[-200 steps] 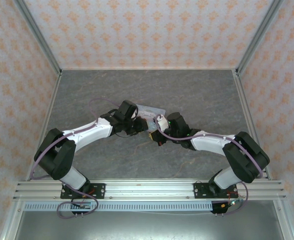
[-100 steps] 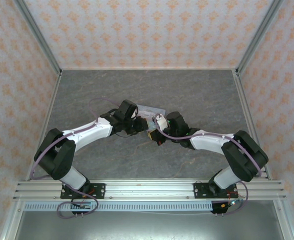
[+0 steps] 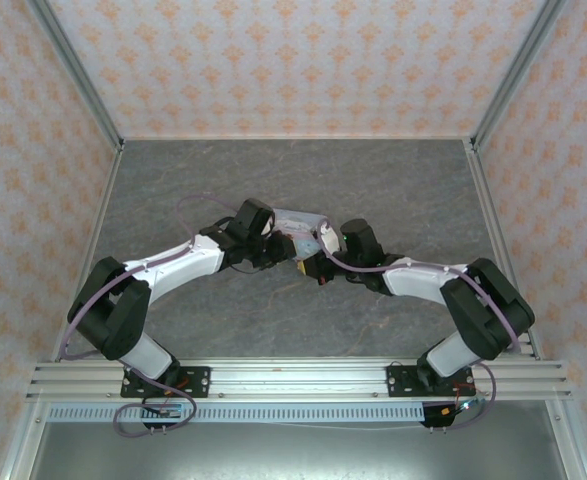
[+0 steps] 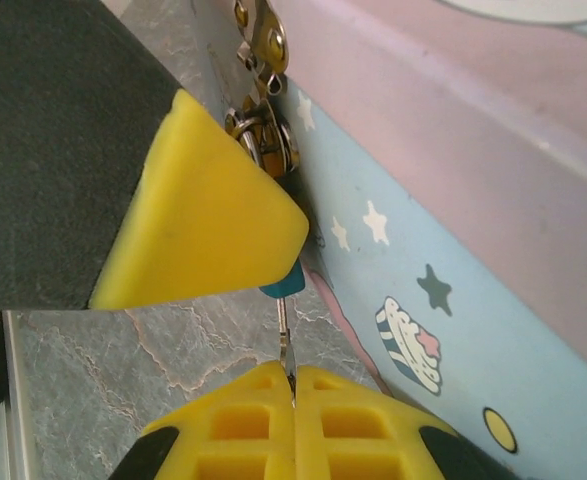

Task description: Unlock a padlock with a key

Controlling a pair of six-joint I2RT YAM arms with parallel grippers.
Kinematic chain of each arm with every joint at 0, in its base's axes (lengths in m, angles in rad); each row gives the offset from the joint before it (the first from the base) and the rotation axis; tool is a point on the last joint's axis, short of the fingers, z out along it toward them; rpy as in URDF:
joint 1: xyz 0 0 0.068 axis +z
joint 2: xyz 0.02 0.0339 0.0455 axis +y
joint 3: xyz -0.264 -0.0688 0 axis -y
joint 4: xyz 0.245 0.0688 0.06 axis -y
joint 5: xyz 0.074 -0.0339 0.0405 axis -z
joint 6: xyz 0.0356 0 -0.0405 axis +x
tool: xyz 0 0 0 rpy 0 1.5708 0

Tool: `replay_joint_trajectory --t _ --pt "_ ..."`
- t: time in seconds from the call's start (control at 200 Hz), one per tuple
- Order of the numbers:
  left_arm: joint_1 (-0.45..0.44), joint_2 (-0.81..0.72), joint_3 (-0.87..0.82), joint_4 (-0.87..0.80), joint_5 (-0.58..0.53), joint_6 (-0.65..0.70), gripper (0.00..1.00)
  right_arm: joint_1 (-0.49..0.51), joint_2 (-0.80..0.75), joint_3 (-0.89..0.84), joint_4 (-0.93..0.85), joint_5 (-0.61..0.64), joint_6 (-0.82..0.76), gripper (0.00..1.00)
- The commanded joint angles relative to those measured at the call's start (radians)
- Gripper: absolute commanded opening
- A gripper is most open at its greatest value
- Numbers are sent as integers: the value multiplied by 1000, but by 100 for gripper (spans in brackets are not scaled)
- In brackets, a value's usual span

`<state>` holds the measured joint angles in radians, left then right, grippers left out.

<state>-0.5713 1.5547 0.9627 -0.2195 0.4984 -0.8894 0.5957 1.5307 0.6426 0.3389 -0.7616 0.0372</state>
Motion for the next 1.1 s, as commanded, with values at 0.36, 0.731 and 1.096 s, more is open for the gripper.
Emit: replay_joint_trajectory --t 0.36,0.731,1.096 --pt "-13 -42 -17 76 131 -7 8 -48 70 34 253 -107 79 0" --pt "-13 -28 -24 66 136 21 7 -89 69 29 252 -117 85 0" --pt "-13 -25 -20 60 142 28 6 -112 52 25 218 -116 60 0"
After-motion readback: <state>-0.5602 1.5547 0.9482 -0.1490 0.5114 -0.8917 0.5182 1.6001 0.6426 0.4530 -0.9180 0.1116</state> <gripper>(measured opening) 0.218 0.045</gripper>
